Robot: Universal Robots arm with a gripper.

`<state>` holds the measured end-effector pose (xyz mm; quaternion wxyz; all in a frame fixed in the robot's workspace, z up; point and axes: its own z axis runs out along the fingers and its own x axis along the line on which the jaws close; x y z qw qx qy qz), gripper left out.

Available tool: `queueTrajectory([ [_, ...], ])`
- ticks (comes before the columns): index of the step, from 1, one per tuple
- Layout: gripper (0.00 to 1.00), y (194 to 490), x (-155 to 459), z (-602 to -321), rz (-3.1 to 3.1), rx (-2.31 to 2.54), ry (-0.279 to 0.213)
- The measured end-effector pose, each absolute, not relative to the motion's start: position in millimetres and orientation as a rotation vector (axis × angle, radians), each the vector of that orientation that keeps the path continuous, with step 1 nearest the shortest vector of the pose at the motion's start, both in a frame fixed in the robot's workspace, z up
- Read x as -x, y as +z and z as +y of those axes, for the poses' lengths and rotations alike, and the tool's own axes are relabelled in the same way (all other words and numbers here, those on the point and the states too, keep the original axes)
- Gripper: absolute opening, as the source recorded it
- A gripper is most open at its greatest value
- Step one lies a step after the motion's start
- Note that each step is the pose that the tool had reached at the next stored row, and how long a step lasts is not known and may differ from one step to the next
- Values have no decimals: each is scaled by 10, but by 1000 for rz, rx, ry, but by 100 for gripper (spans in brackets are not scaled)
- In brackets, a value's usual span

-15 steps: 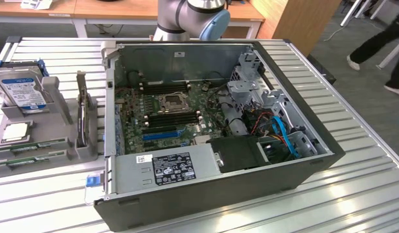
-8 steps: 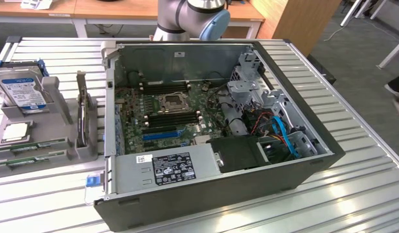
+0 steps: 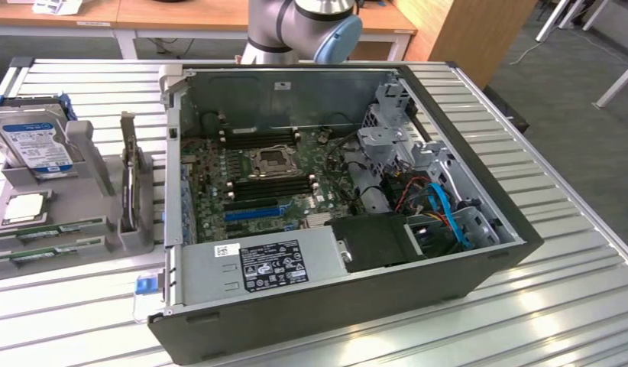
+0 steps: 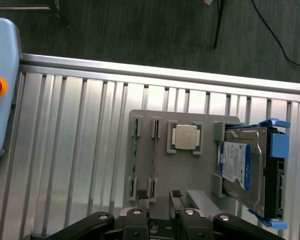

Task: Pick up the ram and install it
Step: 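Pick up the ram and move it above insertion slot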

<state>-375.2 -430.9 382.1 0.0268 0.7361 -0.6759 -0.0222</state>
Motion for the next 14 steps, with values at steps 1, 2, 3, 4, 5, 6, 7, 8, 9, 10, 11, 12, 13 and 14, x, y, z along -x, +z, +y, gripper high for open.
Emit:
queueTrajectory([
  [1, 30, 3804, 3752, -4309, -2088, -2274, -69],
  [2, 30, 3785, 3751, -4309, -2088, -2274, -69],
  [3, 30, 3767, 3751, -4309, -2088, -2274, -69],
  [4, 30, 3749, 3752, -4309, -2088, -2274, -69],
  [5, 30, 3730, 3751, -4309, -2088, -2274, -69],
  [6, 30, 3712, 3751, -4309, -2088, -2274, -69],
  [7, 30, 3694, 3752, -4309, -2088, -2274, -68],
  [8, 30, 3676, 3752, -4309, -2088, -2274, -68],
  [9, 30, 3658, 3752, -4309, -2088, -2274, -69],
  [10, 30, 3640, 3752, -4309, -2088, -2274, -68],
  [11, 30, 3622, 3751, -4309, -2088, -2274, -68],
  [12, 30, 3604, 3751, -4309, -2088, -2274, -68],
  [13, 30, 3584, 3751, -4309, -2088, -2274, -68],
  [14, 30, 3566, 3751, -4309, -2088, -2274, -68],
])
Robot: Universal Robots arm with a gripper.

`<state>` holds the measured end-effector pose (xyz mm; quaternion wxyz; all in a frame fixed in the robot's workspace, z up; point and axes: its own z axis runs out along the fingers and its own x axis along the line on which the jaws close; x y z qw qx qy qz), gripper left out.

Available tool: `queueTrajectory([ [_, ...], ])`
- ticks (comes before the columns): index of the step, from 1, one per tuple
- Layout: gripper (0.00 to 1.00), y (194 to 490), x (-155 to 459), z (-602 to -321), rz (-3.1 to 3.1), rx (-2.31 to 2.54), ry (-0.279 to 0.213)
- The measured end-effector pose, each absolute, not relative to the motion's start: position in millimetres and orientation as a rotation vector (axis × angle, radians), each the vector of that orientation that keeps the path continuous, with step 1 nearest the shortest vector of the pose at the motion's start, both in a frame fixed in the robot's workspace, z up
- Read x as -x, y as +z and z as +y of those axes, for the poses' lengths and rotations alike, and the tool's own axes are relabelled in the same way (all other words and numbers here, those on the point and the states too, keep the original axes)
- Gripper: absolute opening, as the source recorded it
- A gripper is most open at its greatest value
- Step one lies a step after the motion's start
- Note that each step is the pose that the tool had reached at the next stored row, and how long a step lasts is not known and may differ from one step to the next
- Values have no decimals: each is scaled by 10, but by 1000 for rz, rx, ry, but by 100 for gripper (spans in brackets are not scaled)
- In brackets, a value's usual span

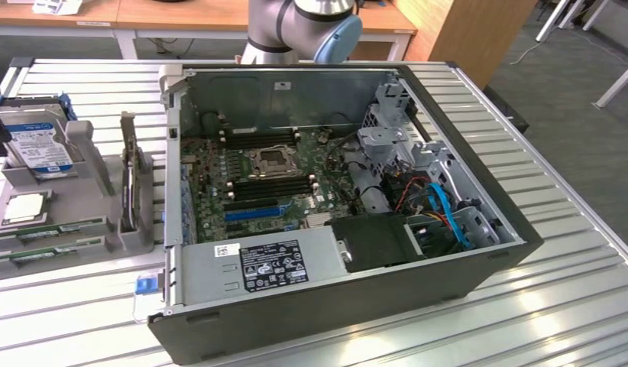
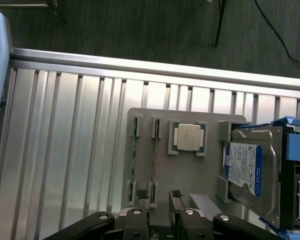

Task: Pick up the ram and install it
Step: 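Pick up the ram and move it above insertion slot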

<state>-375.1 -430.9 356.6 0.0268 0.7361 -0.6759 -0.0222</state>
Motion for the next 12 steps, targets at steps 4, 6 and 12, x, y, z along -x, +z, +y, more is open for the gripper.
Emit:
queueTrajectory([
  [4, 30, 3495, 3752, -4309, -2088, -2274, -69],
  [6, 30, 3458, 3751, -4309, -2088, -2274, -68],
  [12, 30, 3349, 3751, -4309, -2088, -2274, -68],
])
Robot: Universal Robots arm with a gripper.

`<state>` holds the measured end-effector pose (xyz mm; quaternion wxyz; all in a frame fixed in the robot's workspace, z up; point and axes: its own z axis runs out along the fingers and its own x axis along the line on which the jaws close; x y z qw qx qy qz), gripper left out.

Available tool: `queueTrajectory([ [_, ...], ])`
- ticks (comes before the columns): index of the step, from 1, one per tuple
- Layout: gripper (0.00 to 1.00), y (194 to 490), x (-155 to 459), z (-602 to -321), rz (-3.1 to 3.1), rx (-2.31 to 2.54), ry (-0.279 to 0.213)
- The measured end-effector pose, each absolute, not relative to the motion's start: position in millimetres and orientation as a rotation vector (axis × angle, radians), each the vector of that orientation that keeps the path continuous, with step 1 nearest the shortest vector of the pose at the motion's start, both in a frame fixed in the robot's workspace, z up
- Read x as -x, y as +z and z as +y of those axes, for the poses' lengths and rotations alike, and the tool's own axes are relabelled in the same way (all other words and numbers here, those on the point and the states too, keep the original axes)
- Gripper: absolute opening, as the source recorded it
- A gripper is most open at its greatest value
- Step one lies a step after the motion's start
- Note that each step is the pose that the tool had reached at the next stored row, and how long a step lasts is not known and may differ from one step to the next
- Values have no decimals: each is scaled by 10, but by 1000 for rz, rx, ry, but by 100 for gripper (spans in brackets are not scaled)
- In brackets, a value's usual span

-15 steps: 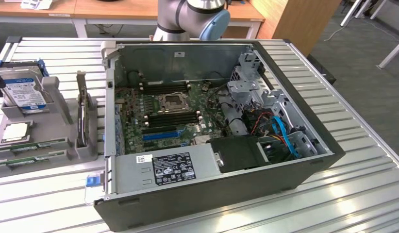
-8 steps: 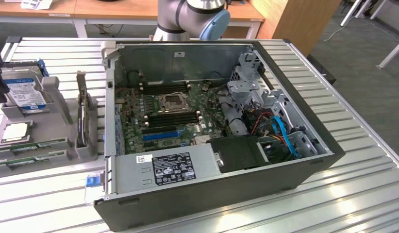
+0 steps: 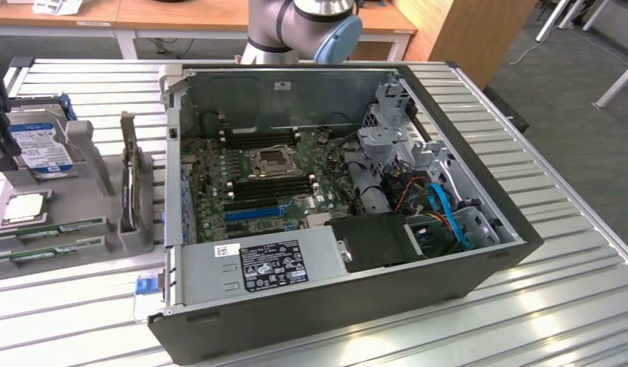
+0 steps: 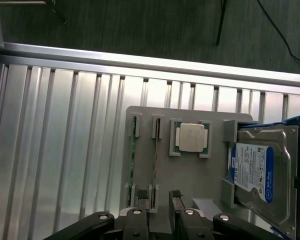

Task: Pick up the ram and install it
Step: 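Pick up the ram and move it above insertion slot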

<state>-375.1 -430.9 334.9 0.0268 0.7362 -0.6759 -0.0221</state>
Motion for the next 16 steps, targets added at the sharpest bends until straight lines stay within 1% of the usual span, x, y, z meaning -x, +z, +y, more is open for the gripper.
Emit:
queueTrajectory([
  [3, 30, 3277, 3752, -4309, -2088, -2274, -69],
  [6, 30, 3051, 3752, -4309, -2088, -2274, -68],
  [16, 30, 3042, 3753, -4313, -2088, -2274, -68],
])
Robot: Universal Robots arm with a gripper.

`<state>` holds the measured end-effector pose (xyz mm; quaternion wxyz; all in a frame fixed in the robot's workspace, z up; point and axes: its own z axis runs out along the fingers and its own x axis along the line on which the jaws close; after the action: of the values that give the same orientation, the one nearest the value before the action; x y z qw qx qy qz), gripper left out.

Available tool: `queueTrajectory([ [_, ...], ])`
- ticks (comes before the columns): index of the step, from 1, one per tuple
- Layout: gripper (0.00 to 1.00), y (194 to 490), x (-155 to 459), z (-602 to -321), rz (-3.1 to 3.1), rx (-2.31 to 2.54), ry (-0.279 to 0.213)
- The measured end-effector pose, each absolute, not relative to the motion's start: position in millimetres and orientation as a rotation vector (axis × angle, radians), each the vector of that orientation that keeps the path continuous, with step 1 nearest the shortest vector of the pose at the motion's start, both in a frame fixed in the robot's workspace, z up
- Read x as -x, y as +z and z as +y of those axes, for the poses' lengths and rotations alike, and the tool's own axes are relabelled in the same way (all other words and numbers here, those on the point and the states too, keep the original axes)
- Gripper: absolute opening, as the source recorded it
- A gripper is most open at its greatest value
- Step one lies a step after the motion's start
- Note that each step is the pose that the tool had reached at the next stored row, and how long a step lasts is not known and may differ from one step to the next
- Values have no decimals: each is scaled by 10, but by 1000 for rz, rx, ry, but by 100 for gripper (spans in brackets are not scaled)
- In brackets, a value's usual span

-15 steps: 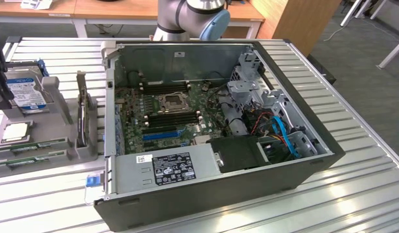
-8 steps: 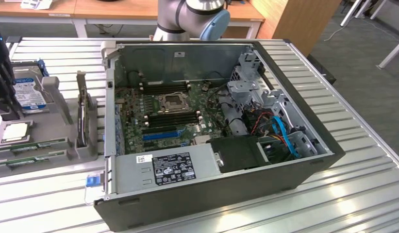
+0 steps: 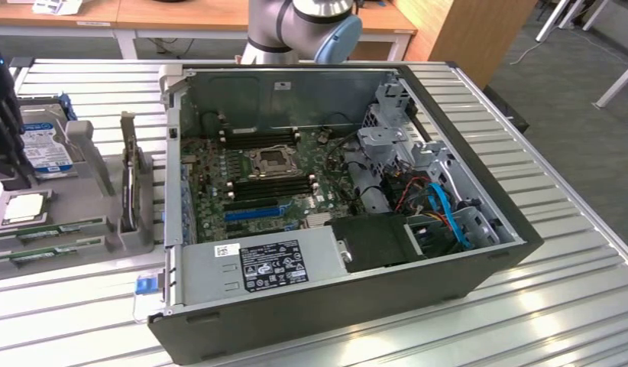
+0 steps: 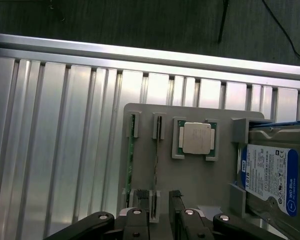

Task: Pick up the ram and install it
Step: 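Pick up the ram and move it above insertion slot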

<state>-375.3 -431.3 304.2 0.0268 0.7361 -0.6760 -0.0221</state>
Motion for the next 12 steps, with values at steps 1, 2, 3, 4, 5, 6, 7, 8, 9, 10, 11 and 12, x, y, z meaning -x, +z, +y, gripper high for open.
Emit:
queueTrajectory([
  [1, 30, 3042, 3752, -4317, -2088, -2274, -68],
  [2, 30, 3042, 3752, -4322, -2088, -2274, -68],
  [3, 30, 3043, 3753, -4328, -2088, -2274, -69],
  [4, 30, 3042, 3754, -4337, -2088, -2274, -68],
  [5, 30, 3042, 3755, -4347, -2088, -2274, -68],
  [6, 30, 3043, 3756, -4357, -2088, -2274, -68],
  [7, 30, 3043, 3757, -4369, -2088, -2274, -68],
  [8, 30, 3043, 3757, -4379, -2088, -2274, -68],
  [9, 30, 3042, 3758, -4389, -2088, -2274, -68],
  [10, 30, 3042, 3758, -4398, -2088, -2274, -68],
  [11, 30, 3042, 3759, -4408, -2088, -2274, -68],
  [12, 30, 3042, 3759, -4415, -2088, -2274, -68],
])
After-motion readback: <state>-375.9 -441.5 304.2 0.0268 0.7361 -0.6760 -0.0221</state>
